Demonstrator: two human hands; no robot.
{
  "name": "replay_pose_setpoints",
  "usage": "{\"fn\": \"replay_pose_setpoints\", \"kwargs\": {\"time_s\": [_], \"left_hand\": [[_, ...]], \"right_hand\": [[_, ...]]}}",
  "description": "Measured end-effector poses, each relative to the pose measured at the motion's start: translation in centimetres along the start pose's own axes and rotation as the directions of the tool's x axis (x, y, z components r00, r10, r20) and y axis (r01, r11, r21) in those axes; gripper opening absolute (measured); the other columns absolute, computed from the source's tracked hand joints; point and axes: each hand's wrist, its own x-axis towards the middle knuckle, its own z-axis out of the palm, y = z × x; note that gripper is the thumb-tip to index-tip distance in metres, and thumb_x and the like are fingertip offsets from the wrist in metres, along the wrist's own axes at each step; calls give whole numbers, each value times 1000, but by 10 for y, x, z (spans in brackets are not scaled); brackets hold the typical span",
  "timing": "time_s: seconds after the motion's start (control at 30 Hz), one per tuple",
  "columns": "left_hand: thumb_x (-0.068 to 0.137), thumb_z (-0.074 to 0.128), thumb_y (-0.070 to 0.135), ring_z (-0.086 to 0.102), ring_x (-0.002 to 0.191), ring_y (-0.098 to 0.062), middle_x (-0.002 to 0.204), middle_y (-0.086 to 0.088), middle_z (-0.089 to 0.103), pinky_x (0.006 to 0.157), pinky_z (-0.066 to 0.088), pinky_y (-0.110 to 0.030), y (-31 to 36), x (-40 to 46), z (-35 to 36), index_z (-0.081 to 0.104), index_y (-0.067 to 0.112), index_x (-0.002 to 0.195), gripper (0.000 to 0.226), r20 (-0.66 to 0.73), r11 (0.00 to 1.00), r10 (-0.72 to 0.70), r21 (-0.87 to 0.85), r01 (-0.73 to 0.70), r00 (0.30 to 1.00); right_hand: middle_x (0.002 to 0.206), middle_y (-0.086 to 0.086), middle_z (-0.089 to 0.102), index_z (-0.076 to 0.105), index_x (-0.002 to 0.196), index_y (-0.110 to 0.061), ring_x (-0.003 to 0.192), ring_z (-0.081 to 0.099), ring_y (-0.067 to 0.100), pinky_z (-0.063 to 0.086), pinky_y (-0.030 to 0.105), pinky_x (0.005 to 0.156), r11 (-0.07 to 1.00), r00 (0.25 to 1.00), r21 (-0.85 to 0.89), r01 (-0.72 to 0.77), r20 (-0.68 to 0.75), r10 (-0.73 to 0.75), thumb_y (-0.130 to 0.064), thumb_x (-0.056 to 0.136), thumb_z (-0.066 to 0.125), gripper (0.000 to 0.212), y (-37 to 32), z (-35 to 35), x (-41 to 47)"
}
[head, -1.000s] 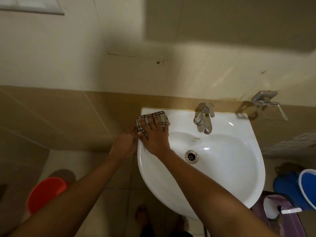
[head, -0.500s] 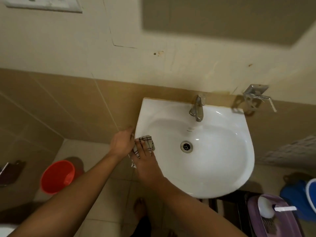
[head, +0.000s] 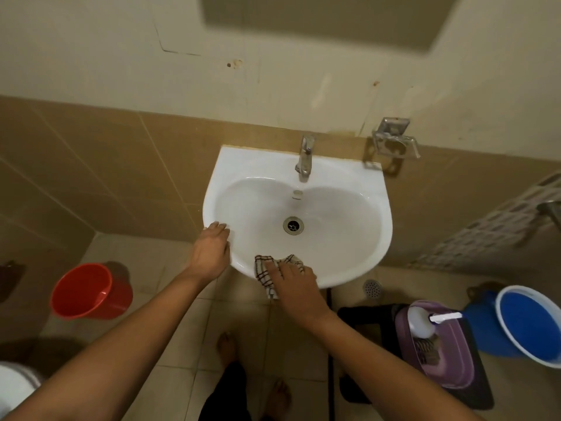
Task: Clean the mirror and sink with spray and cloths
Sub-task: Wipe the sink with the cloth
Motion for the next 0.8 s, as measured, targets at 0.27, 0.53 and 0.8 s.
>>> {"fn": "replay_pose_setpoints", "kwargs": {"time_s": [0.27, 0.53, 0.8], "left_hand": [[88, 45, 10, 54, 110, -34, 105, -12, 67, 88, 47, -46, -1, -10, 2, 68, 2, 93, 26, 27, 988, 56, 144, -60, 998], [87, 51, 8, 57, 106, -36, 98, -16, 68, 90, 47, -49, -2, -7, 8, 68, -1, 91, 20, 37, 982, 65, 176, -71, 997], [87, 52, 17, 59, 86, -28, 77, -8, 64, 88, 46, -47, -7, -1, -4, 65, 6, 73, 22, 99, 944, 140, 289, -163, 985]], "right_hand": [[110, 3, 68, 54, 130, -20, 100, 66, 25, 43, 67, 99, 985, 986, -65, -160, 32, 162, -30, 63, 87, 75, 39, -1, -33], [127, 20, 60, 43, 142, -7, 119, 54, 40, 33, 59, 109, 979, 969, 43, -197, 159, 188, -42, 93, 60, 62, -16, -10, 4], [134, 12, 57, 41, 144, -18, 123, 51, 33, 30, 51, 105, 946, 956, 181, -270, 165, 241, -64, 95, 34, 68, -30, -16, 16]]}}
